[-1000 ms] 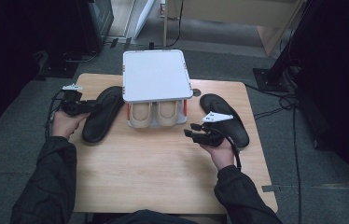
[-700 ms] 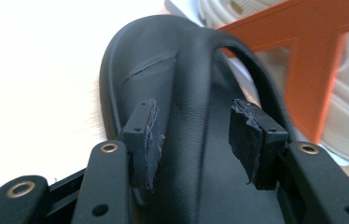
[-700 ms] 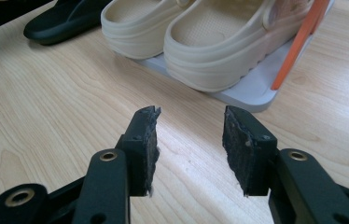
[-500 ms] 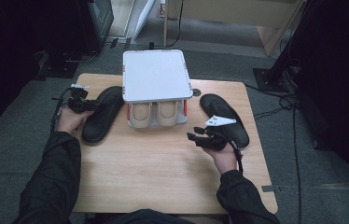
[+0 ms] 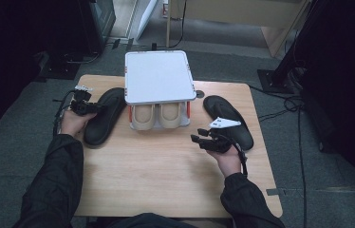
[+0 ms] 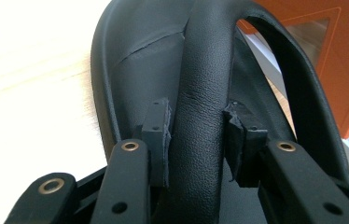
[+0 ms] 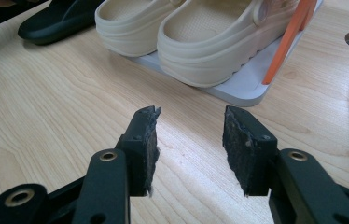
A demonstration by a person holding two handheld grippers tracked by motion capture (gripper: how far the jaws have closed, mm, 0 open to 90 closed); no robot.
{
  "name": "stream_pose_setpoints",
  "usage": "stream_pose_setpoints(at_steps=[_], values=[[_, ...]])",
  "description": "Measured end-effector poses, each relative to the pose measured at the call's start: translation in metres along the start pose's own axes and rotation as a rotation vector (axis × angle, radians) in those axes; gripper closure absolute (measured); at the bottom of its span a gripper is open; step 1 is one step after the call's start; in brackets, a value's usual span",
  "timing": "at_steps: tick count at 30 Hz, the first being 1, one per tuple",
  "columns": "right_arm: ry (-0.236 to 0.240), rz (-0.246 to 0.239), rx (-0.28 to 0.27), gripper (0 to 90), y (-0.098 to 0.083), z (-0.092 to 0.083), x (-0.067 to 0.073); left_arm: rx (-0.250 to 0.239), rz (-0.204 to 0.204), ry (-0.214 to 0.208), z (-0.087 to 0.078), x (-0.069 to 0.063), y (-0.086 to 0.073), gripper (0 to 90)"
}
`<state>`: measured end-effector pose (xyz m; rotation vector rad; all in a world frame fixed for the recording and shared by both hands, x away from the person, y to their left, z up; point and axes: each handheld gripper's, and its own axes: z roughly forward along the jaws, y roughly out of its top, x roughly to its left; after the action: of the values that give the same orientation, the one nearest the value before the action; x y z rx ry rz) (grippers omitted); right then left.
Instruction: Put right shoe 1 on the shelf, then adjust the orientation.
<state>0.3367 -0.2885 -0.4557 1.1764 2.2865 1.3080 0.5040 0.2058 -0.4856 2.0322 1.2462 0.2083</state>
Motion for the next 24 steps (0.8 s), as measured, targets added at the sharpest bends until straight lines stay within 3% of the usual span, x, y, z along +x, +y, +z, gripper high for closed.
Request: stream_pose_setpoints(at_steps=[5, 24], values=[[0.004, 0.000, 0.001, 55.3, 0.002, 0.000, 0.000, 0.001, -0.010, -0.004, -0.002, -0.002, -0.002, 66.6], [0.027, -0.022, 0.005, 55.2, 0.010, 0.012, 0.001, -0.017, -0.111, 0.007, -0.016, -0.004, -0.012, 68.5]])
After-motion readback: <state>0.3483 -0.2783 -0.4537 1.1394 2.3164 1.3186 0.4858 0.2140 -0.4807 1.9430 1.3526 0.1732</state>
